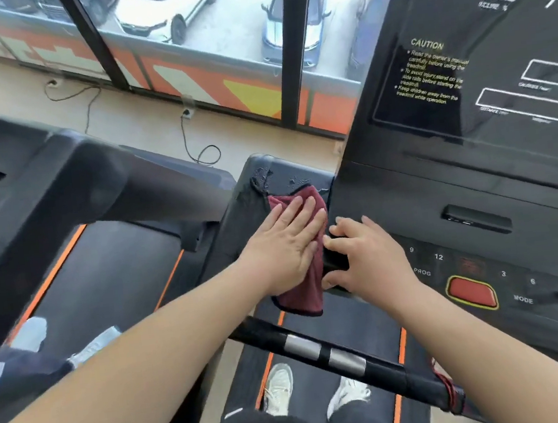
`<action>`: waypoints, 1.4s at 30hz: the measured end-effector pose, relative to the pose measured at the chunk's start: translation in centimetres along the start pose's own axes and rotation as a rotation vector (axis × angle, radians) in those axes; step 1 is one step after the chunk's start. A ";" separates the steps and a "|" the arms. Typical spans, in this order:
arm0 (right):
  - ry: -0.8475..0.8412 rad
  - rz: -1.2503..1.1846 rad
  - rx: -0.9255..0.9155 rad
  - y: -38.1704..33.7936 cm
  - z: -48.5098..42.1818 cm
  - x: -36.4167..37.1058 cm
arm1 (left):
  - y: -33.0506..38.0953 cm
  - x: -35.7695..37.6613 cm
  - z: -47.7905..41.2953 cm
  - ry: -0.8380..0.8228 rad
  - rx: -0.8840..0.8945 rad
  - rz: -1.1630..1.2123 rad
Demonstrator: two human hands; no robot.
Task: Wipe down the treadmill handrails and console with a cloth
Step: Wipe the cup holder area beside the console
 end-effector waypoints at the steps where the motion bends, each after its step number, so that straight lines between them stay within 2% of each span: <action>1: 0.000 0.006 0.004 0.0 0.0 0.0 | 0.3 0.1 0.0 0.011 -0.027 0.005; 5: 0.020 -0.026 0.022 -0.2 0.1 -0.2 | 2.1 2.6 4.6 0.091 -0.014 -0.002; 9: 0.025 0.008 0.028 -0.8 0.0 -0.9 | 1.8 4.6 8.0 0.088 0.006 0.009; 16: -0.069 0.094 0.055 -2.1 -0.3 -1.6 | 0.6 1.5 1.1 0.068 -0.249 0.063; 20: -0.067 0.101 0.069 -2.0 -0.4 -1.8 | 2.7 3.7 5.4 0.145 -0.195 0.078; 23: -0.071 0.094 0.085 -2.1 -0.5 -2.0 | 3.5 4.8 7.5 0.135 -0.192 0.086; 31: -0.098 0.134 0.098 -2.6 -0.5 -2.3 | 0.0 -0.6 0.2 -0.027 -0.195 -0.009; 33: -0.103 0.134 0.100 -2.6 -0.6 -2.3 | 0.2 -0.5 -0.1 0.013 -0.172 -0.084; 36: -0.115 0.118 0.106 -2.5 -0.5 -2.3 | 1.9 1.1 2.2 0.169 -0.093 -0.139; 39: -0.110 0.105 0.105 -2.2 -0.6 -2.4 | 1.3 1.5 2.7 0.039 -0.070 -0.048; 42: -0.117 0.118 0.100 -2.3 -0.7 -2.4 | -1.2 -0.5 0.7 -0.083 -0.006 -0.114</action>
Point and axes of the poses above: each hand's wrist, its own z-axis away from the middle knuckle, its own x-axis out of the palm, y = z × x, the point moved 1 cm from there along -z, towards the middle knuckle, and after that the axes turned 7 degrees about x, right-handed, at the moved point
